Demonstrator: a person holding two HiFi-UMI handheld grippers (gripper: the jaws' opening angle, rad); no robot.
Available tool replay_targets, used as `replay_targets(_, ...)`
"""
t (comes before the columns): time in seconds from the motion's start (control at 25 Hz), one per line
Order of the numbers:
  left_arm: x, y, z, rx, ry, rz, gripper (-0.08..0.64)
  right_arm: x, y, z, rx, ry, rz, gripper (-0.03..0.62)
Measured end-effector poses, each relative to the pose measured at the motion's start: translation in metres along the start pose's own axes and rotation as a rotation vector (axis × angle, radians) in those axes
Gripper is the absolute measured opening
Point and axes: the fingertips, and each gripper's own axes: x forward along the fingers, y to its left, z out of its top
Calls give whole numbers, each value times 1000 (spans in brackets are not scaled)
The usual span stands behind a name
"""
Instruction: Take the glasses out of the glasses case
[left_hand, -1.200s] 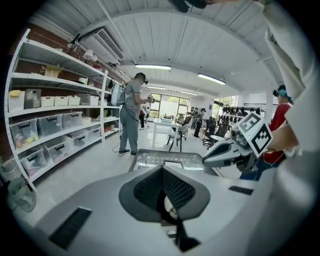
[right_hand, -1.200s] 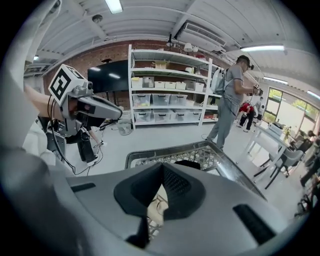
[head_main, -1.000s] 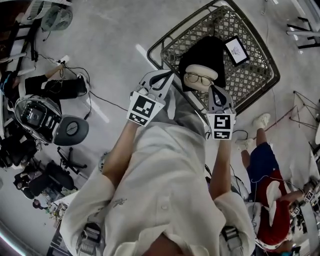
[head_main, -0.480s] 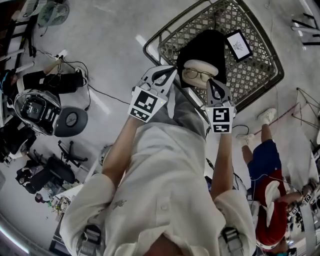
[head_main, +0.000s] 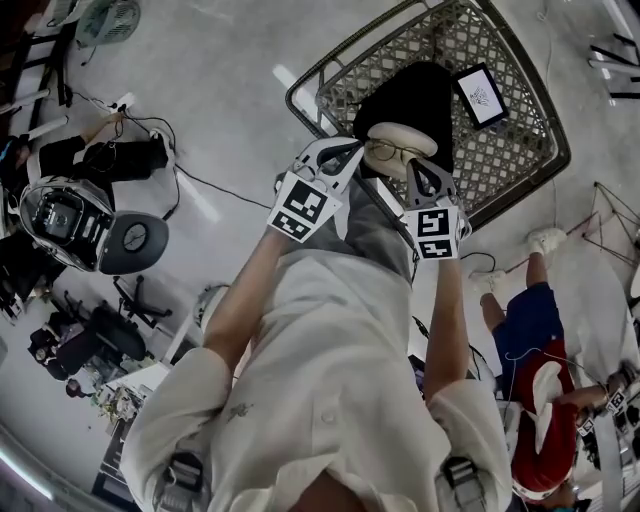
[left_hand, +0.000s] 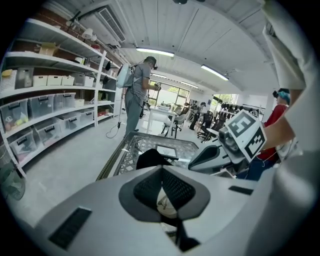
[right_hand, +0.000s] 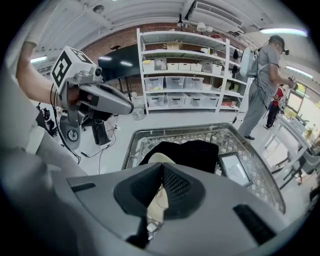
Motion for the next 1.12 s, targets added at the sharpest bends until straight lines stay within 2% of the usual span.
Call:
replay_targets(0.44, 20, -4, -29, -23, 69, -33, 12, 32, 3, -21, -90, 87, 39, 40)
replay_targets(0.6, 27, -7, -37, -28, 90, -44, 12, 46, 4, -31, -157, 132, 58, 57)
replay_targets(1.12, 30, -16, -52, -41, 119, -48, 12, 78, 10, -61, -293, 241, 130, 89)
